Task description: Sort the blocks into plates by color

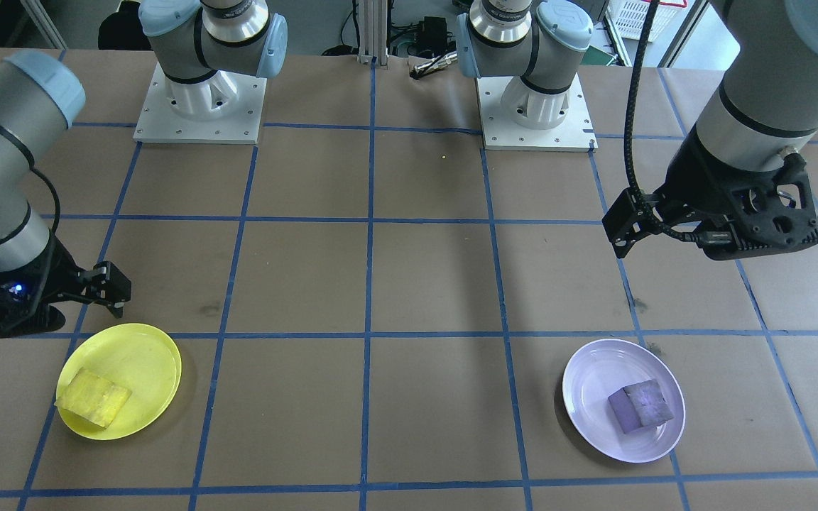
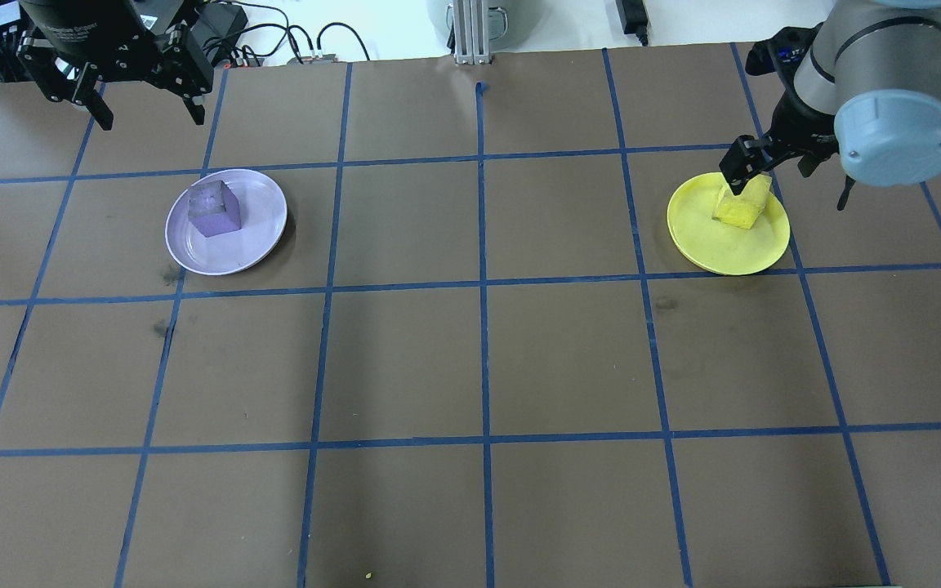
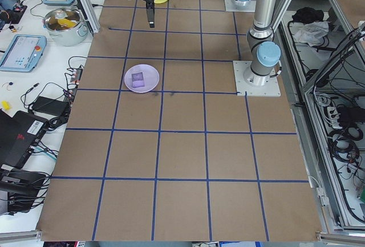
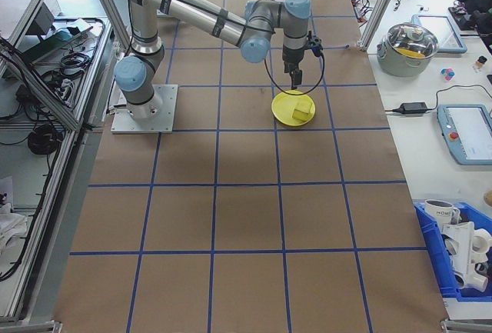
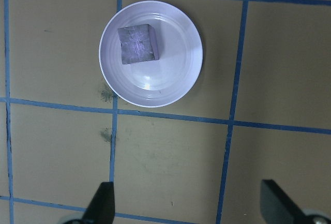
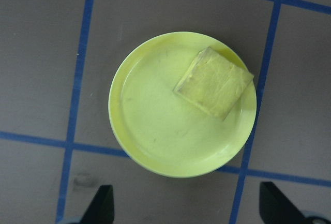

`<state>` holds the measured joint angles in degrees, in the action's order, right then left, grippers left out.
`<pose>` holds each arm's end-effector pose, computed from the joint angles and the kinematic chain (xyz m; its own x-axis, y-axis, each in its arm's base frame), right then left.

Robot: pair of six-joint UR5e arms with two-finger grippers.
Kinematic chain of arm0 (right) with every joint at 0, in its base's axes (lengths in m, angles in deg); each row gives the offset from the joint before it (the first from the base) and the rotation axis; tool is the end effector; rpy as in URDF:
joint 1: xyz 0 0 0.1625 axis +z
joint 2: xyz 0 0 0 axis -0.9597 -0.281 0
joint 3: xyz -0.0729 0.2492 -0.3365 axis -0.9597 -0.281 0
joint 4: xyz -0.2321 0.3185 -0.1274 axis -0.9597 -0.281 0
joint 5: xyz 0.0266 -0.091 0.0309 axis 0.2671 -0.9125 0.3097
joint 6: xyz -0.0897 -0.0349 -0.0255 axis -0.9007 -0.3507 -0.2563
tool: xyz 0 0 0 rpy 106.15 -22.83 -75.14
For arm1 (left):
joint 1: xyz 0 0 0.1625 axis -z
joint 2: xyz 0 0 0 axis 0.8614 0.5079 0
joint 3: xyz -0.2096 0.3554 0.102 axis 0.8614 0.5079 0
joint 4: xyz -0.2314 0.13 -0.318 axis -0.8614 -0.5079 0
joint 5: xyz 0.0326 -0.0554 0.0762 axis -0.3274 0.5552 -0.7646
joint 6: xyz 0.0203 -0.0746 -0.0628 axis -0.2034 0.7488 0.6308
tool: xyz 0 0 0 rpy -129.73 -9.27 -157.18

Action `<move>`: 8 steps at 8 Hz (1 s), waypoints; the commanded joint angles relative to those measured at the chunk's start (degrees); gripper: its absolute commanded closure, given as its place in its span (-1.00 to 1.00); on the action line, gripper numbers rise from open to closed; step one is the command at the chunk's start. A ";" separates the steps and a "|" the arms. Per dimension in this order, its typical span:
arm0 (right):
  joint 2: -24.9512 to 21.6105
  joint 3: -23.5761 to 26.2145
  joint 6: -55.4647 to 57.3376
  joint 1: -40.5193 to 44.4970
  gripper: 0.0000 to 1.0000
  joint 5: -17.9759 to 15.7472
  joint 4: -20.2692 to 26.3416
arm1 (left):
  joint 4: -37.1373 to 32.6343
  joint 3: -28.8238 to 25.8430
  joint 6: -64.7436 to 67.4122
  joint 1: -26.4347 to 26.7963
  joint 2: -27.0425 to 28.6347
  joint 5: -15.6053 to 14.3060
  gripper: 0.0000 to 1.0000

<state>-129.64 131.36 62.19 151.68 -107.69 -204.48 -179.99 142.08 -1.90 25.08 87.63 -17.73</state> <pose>0.0087 -0.5825 0.3477 -0.9808 -0.1842 0.0648 -0.1882 0.9802 -0.0620 -0.0680 -0.5849 0.5107 -0.9897 -0.0994 -0.1026 -0.0996 0.9950 -0.0034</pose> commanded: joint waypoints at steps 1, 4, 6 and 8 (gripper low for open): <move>-15.64 0.73 10.22 1.27 -1.00 5.99 17.09 | 0.00 0.00 0.00 0.00 0.00 0.00 -1.00; -22.28 1.79 12.62 4.77 -1.00 4.52 19.24 | 0.00 0.00 0.00 0.00 0.00 0.00 -1.00; -22.02 1.79 19.12 6.81 -1.00 4.07 19.24 | 0.09 0.00 -0.09 0.00 0.00 0.00 -1.00; -21.58 1.97 14.60 6.81 -1.00 3.81 19.25 | 0.44 0.00 -0.09 0.00 0.08 0.00 -1.00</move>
<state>-151.53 133.25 79.56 158.21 -103.57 -185.30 -179.76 142.08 -1.94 25.08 87.67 -17.73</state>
